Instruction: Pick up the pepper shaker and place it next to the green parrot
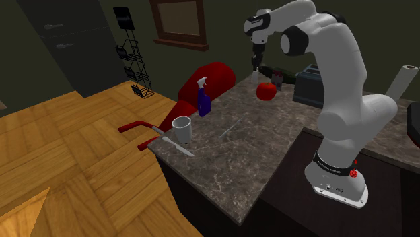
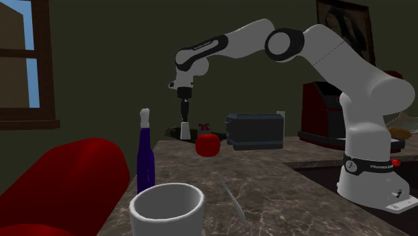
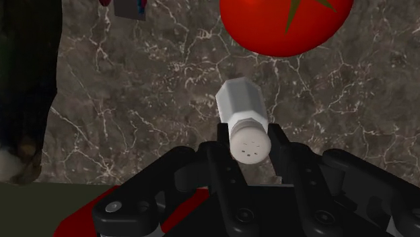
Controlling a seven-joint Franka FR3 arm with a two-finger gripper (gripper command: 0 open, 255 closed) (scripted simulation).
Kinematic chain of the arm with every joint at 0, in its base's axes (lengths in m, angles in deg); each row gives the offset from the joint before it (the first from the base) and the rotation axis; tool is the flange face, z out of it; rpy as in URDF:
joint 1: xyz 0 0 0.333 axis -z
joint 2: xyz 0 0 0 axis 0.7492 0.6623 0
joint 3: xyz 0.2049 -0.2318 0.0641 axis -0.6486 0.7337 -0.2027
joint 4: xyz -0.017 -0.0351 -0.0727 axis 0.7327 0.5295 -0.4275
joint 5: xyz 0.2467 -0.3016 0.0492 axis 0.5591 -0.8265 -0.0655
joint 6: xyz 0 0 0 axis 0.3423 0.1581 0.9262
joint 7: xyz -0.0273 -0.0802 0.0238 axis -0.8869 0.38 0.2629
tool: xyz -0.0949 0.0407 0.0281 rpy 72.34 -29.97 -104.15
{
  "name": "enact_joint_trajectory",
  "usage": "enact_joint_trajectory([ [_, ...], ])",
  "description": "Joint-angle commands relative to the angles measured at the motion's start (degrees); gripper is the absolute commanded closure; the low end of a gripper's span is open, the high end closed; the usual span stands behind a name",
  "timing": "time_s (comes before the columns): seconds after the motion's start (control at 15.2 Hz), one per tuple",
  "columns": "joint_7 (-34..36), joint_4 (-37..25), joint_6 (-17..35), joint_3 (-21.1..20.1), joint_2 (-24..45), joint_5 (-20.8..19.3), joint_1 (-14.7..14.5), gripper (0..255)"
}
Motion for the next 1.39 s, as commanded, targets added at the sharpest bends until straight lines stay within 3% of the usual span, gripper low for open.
enact_joint_trajectory([
  [0.0, -0.17, 1.4, 1.6, -0.06, 0.21, 0.12, -0.17, 255],
  [0.79, -1.3, 6.65, 9.14, -0.58, 2.67, 1.01, -0.46, 255],
  [1.32, -1.35, 6.82, 9.47, -0.61, 2.82, 1.06, -0.46, 255],
])
